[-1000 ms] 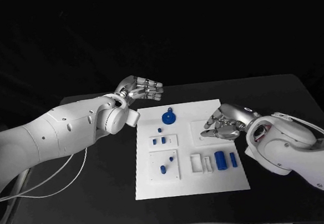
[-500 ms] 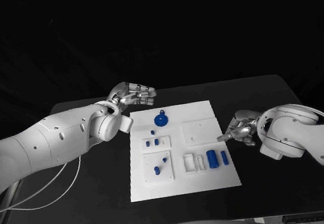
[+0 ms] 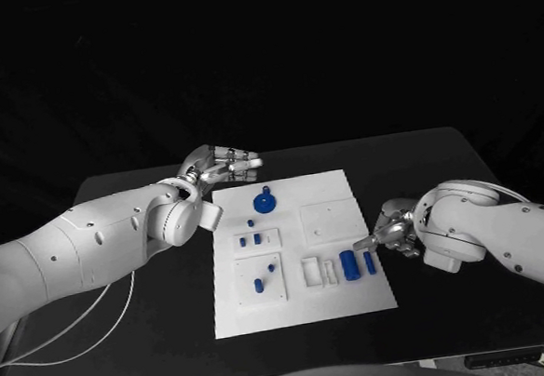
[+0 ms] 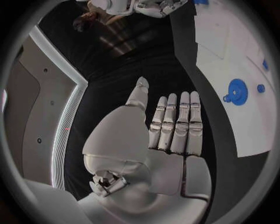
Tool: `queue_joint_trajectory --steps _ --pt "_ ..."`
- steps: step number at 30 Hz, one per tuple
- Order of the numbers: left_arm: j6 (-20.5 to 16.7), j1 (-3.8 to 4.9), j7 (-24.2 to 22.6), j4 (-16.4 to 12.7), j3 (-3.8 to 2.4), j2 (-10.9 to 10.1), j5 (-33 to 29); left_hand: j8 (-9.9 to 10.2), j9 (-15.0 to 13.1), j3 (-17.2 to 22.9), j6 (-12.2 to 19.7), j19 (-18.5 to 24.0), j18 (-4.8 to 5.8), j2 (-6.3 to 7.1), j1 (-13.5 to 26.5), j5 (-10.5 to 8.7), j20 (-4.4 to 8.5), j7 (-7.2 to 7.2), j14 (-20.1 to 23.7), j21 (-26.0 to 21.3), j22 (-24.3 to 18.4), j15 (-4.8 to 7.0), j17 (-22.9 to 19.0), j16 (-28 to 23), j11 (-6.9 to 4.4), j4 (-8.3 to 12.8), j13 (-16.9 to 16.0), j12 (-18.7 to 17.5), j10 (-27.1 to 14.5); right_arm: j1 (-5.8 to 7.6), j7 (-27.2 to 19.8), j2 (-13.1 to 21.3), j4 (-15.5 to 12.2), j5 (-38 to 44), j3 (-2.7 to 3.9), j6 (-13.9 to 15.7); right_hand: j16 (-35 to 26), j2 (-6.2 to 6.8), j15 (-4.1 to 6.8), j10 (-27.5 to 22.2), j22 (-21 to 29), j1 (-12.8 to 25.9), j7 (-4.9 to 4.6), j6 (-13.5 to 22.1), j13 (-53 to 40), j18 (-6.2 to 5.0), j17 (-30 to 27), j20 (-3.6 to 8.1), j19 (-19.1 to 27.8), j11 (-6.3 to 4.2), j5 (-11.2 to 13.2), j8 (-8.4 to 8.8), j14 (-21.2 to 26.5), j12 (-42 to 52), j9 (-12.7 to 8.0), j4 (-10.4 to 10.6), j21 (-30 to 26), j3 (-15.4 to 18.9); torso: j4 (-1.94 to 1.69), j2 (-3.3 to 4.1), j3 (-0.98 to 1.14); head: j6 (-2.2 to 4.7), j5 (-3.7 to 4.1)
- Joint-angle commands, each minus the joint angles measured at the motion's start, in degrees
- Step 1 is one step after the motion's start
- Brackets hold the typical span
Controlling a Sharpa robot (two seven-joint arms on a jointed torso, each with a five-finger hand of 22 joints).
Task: Assemble the parts on the task board
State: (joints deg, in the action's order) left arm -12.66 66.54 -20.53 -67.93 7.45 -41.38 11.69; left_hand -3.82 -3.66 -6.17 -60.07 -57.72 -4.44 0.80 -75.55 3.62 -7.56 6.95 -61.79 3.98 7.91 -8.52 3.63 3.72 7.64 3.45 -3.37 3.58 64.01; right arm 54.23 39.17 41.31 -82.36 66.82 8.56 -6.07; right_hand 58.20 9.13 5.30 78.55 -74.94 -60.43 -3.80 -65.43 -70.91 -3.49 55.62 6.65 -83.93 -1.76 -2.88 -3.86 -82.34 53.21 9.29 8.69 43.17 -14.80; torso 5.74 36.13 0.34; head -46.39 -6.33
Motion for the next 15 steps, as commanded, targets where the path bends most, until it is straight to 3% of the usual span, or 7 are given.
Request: queue_joint_trajectory --steps 1,3,5,6,8,9,15 --pt "0.1 -0.26 -1.66 -0.89 -0.04 -0.1 -1.38 0.19 -0.05 -0.76 0.74 0.13 0.27 0.83 1.46 -0.3 -0.3 0.1 0.56 -0.05 -0.75 -0.02 -0.09 -0.31 0.0 -1.09 0.03 -0.09 -0.58 0.06 0.67 -0.83 0.14 -1.36 -0.32 -0.64 0.24 0.39 -0.23 0.28 -5.37 -0.25 0.03 0.48 -0.55 0.33 0.28 -0.13 -3.1 0.09 0.07 0.21 -0.34 0.45 -0.09 0.21 0.42 -0.32 -0.06 -0.14 -0.18 -0.23 0.16" --pt "0.17 -0.35 -1.8 -1.32 -0.04 -0.17 -1.54 0.13 -0.07 -0.21 1.19 0.19 0.23 1.84 2.35 0.09 -0.41 0.21 0.83 0.01 -1.58 -0.11 -0.07 -0.29 0.09 -2.76 0.03 -0.06 -0.89 0.08 0.7 -1.24 0.17 -1.12 -0.61 -0.67 0.27 0.47 -0.25 0.3 -5.36 -0.22 -0.02 0.66 -0.77 0.3 0.42 -0.15 -3.09 0.12 0.08 0.21 -0.35 0.6 -0.12 0.33 0.46 -0.32 -0.03 -0.07 -0.24 -0.32 0.16" --pt "0.17 -0.4 -1.86 -1.62 -0.04 -0.21 -1.63 0.15 -0.06 0.14 1.56 0.42 0.29 2.35 3.1 4.41 -0.5 0.18 1.1 -0.01 -2.1 -0.24 -0.08 -0.3 0.16 -3.66 0.03 -0.07 -1.4 0.09 0.71 -1.57 0.21 -0.82 -1.13 -0.68 0.18 0.68 -0.27 0.19 -5.34 0.17 -0.08 1.01 -1.15 0.23 0.69 -0.19 -3.0 0.17 0.11 0.23 -0.34 0.47 -0.19 0.86 0.57 -0.16 -0.11 -0.02 -0.35 -0.39 0.35" --pt "0.21 -0.41 -1.89 -1.73 -0.04 -0.24 -1.66 0.14 -0.06 0.33 1.9 1.12 0.45 2.58 3.17 4.89 -0.65 0.25 1.38 -0.1 -2.5 -0.39 -0.08 -0.29 0.14 -3.95 0.04 -0.06 -1.71 0.1 0.7 -1.75 0.26 -0.68 -1.39 -0.66 0.15 0.75 -0.28 0.12 -5.34 0.29 -0.16 1.29 -1.13 0.23 0.71 -0.18 -2.98 0.21 0.11 0.27 -0.33 0.33 -0.27 0.99 0.59 0.0 -0.07 -0.02 -0.4 -0.35 0.39" --pt "0.38 -0.44 -1.97 -1.94 -0.04 -0.25 -1.76 0.14 -0.06 0.71 2.18 2.29 0.74 3.09 3.23 4.46 -0.79 0.3 1.62 0.14 -3.21 -0.51 -0.08 -0.3 0.11 -4.84 0.04 -0.06 -2.16 0.11 0.62 -2.36 0.52 -0.29 -2.01 -0.76 -0.01 0.72 -0.3 0.08 -5.33 0.09 -0.2 1.47 -1.28 0.21 0.83 -0.2 -2.92 0.24 0.1 0.19 -0.34 0.15 -0.41 1.35 0.59 0.35 0.04 -0.03 -0.39 -0.49 0.35" --pt "0.41 -0.45 -1.98 -1.97 -0.04 -0.25 -1.78 0.14 -0.06 0.82 2.23 2.45 0.78 3.24 3.16 4.33 -0.82 0.32 1.71 0.21 -3.41 -0.53 -0.09 -0.3 0.09 -5.12 0.04 -0.07 -2.28 0.11 0.58 -2.57 0.64 -0.2 -2.17 -0.81 -0.01 0.72 -0.3 0.08 -5.33 0.09 -0.2 1.47 -1.28 0.21 0.83 -0.2 -2.92 0.24 0.1 0.19 -0.34 0.15 -0.41 1.35 0.59 0.35 0.1 -0.04 -0.28 -0.57 0.3" --pt "0.65 -0.46 -1.92 -2.14 -0.04 -0.31 -1.84 0.13 -0.07 0.86 2.23 2.58 0.78 3.18 3.08 4.3 -0.87 0.4 1.93 0.27 -3.56 -0.6 -0.09 -0.3 0.08 -5.23 0.04 -0.09 -2.52 0.11 0.29 -3.82 1.58 1.02 -3.23 -1.19 -0.08 0.76 -0.32 0.11 -5.34 -0.35 -0.21 1.45 -1.53 0.22 1.06 -0.23 -2.89 0.25 0.11 0.18 -0.41 0.12 -0.51 1.25 0.72 0.4 0.02 0.0 -0.29 -0.72 0.23"
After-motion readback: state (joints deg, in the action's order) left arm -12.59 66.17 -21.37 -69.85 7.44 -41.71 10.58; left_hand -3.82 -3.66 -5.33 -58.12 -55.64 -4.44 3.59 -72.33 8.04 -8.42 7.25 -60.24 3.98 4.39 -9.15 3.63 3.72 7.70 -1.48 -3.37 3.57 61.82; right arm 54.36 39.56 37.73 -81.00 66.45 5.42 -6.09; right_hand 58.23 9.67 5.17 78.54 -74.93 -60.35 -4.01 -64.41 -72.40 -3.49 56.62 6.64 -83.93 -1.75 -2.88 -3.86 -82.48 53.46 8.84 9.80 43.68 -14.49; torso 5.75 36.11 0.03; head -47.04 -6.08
